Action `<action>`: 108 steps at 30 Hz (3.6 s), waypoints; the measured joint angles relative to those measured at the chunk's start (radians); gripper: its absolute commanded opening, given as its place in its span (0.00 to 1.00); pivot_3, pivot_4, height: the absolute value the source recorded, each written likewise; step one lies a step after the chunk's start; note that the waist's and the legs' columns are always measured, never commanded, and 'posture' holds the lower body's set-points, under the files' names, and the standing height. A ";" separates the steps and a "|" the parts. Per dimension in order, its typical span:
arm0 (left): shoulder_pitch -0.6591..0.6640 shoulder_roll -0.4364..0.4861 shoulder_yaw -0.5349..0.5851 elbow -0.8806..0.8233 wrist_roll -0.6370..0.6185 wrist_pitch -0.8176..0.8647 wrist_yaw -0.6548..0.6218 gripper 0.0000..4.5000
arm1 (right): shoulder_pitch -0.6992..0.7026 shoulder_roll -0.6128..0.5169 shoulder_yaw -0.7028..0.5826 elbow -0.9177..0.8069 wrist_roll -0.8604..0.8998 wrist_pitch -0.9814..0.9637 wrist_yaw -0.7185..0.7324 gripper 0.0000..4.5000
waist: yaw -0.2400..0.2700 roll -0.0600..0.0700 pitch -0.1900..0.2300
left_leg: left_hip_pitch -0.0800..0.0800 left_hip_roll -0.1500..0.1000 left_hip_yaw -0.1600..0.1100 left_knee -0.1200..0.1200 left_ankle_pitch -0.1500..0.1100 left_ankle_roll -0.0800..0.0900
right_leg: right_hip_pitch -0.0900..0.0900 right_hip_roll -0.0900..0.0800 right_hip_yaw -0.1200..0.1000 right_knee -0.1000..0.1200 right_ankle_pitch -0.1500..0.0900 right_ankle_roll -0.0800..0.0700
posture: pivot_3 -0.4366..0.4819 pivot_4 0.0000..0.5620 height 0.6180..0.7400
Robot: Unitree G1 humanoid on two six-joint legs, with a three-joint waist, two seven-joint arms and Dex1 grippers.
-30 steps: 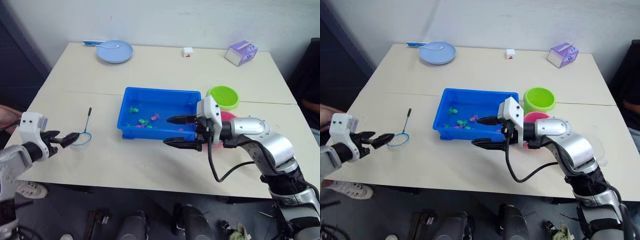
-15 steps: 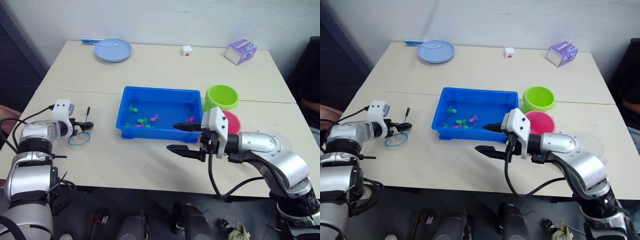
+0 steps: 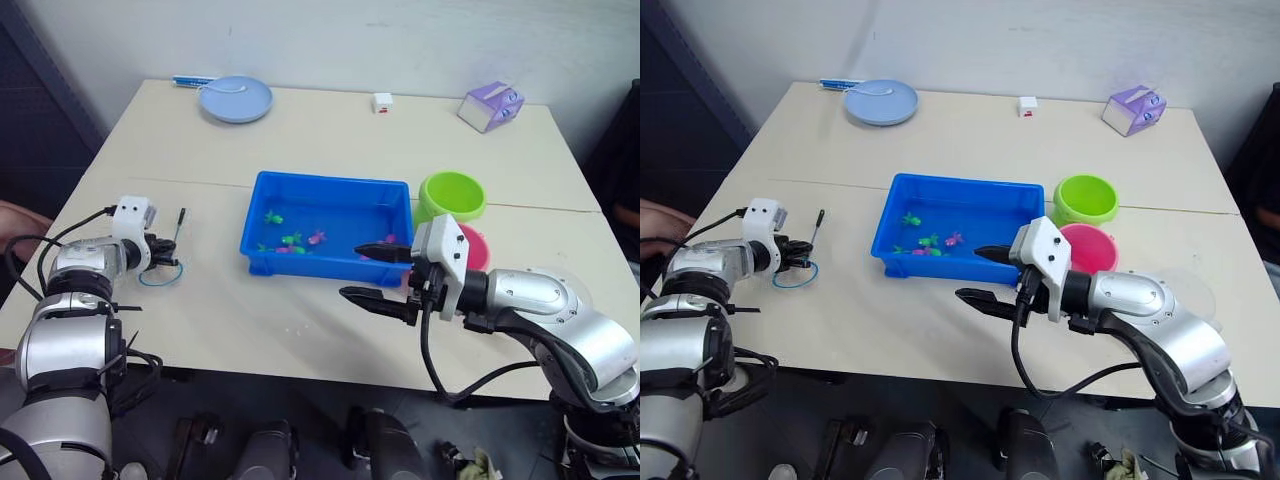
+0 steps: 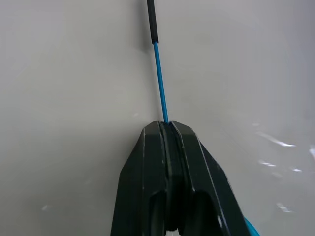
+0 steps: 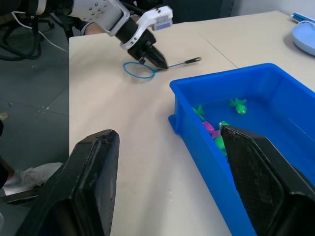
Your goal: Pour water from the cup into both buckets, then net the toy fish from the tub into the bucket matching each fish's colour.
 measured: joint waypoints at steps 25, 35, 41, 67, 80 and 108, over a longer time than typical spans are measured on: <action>0.225 -0.077 -0.357 -1.268 -0.175 0.056 -0.561 0.00 | -0.144 -0.142 0.047 0.046 0.052 0.081 0.113 0.82 | -0.004 0.002 0.001 | 0.001 0.001 -0.005 0.004 -0.001 0.001 | 0.004 -0.002 0.003 0.000 0.000 0.000 | 0.48 0.27 1.00; 0.223 -0.079 -0.371 -1.251 -0.163 0.024 -0.581 0.00 | -0.128 -0.169 0.072 0.038 0.007 0.079 0.123 0.60 | -0.001 0.002 0.001 | 0.001 0.001 -0.006 0.004 -0.001 0.001 | 0.004 -0.002 0.003 0.000 0.000 0.000 | 0.48 0.27 1.00; 0.221 -0.081 -0.371 -1.251 -0.162 0.025 -0.584 0.00 | -0.128 -0.169 0.072 0.037 -0.005 0.078 0.121 0.17 | -0.001 0.002 0.001 | 0.001 0.001 -0.006 0.004 -0.001 0.001 | 0.004 -0.002 0.003 0.000 0.000 0.000 | 0.48 0.27 1.00; 0.385 -0.077 -0.113 -1.207 -0.313 0.178 -0.386 1.00 | -0.284 -0.369 0.165 0.424 -0.584 -0.514 0.189 0.18 | -0.003 0.002 0.001 | 0.001 0.001 -0.005 0.004 -0.001 0.001 | 0.004 -0.002 0.003 -0.001 0.001 0.001 | 0.48 0.27 1.00; 0.361 -0.104 -0.152 -1.205 -0.306 0.149 -0.371 1.00 | -0.436 -0.301 0.260 0.749 -0.887 -0.980 0.192 0.18 | -0.018 0.002 0.001 | 0.001 0.002 -0.005 0.005 -0.001 0.001 | 0.004 -0.002 0.003 0.000 0.001 0.001 | 0.48 0.27 1.00; 0.357 -0.113 -0.166 -1.204 -0.308 0.144 -0.357 1.00 | -0.523 -0.261 0.315 0.898 -1.070 -1.261 0.205 0.18 | -0.026 0.004 0.002 | 0.001 0.002 -0.006 0.005 -0.001 0.001 | 0.004 -0.003 0.004 0.000 0.001 0.001 | 0.48 0.27 1.00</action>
